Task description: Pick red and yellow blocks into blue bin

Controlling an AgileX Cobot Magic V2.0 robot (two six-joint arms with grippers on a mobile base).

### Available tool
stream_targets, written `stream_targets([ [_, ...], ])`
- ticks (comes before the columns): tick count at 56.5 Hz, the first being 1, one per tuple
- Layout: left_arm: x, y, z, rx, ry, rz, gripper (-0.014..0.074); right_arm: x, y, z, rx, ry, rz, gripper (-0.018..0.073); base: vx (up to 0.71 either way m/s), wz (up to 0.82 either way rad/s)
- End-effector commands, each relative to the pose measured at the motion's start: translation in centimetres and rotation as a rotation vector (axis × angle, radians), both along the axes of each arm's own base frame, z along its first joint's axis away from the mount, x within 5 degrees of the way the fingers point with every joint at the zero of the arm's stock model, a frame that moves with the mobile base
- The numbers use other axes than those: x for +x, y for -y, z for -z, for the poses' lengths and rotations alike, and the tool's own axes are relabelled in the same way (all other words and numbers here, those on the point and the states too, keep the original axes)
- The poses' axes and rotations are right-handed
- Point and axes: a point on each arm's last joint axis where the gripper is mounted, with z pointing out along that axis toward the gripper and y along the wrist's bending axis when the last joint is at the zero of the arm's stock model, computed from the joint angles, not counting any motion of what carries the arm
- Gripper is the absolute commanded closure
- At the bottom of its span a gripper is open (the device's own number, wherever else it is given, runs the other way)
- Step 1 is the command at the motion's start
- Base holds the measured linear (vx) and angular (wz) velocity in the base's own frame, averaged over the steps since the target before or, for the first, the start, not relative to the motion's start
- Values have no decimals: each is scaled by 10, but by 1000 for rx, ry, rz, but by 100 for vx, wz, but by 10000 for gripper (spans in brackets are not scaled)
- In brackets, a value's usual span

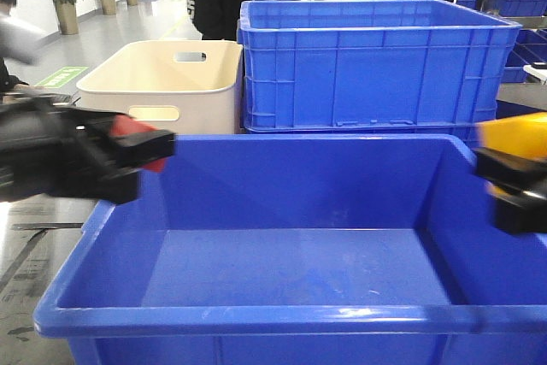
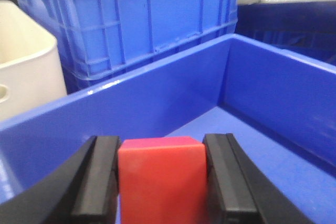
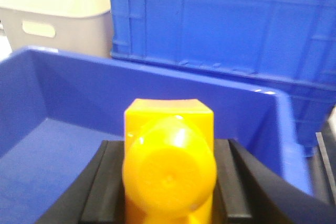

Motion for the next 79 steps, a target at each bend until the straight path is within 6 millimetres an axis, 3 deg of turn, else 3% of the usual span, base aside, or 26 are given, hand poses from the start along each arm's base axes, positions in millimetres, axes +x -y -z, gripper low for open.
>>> stream_targets([
  [1, 13, 5, -13, -76, 33, -28, 554, 18, -5, -13, -4, 87, -10, 541, 0, 0],
  [10, 33, 14, 5, -69, -33, -26, 394, 39, -11, 3, -22, 37, -26, 427, 0, 0],
  [23, 37, 16, 12, -58, -60, -13, 68, 43, -12, 7, -34, 20, -26, 85, 0, 0],
  [29, 37, 16, 12, -58, -60, -13, -7, 43, -12, 7, -37, 22, -26, -27, 0, 0],
  [34, 35, 16, 10, -58, -59, -7, -13, 42, -11, 6, -36, 25, -26, -68, 0, 0],
  [40, 26, 13, 2, -57, -41, 7, 22, 35, -10, 1, -37, 39, -28, -33, 0, 0],
  [45, 10, 6, -13, -50, 10, 6, 142, 21, -5, -8, -70, 70, -28, 72, 0, 0],
  [50, -14, -6, -31, -41, 51, -16, 353, -5, 2, -17, -119, 56, -25, 316, 0, 0],
  [54, -36, -21, -44, -15, 75, -51, 570, -28, 11, -19, -165, 14, -8, 552, 0, 0],
  [57, -58, -34, -51, 29, 98, -83, 606, -51, 19, -21, -186, 2, 25, 575, 0, 0],
  [62, -86, -48, -38, 65, 72, -117, 603, -90, 33, -22, -165, 71, 83, 573, 0, 0],
  [66, -113, -57, -16, 64, 48, -123, 603, -118, 41, -14, -132, 127, 112, 572, 0, 0],
  [70, -136, -65, 8, 26, 36, -138, 601, -145, 48, 4, -95, 159, 130, 572, 0, 0],
  [79, -175, -80, 60, -146, 86, -197, 598, -173, 56, 51, -63, 175, 143, 570, 0, 0],
])
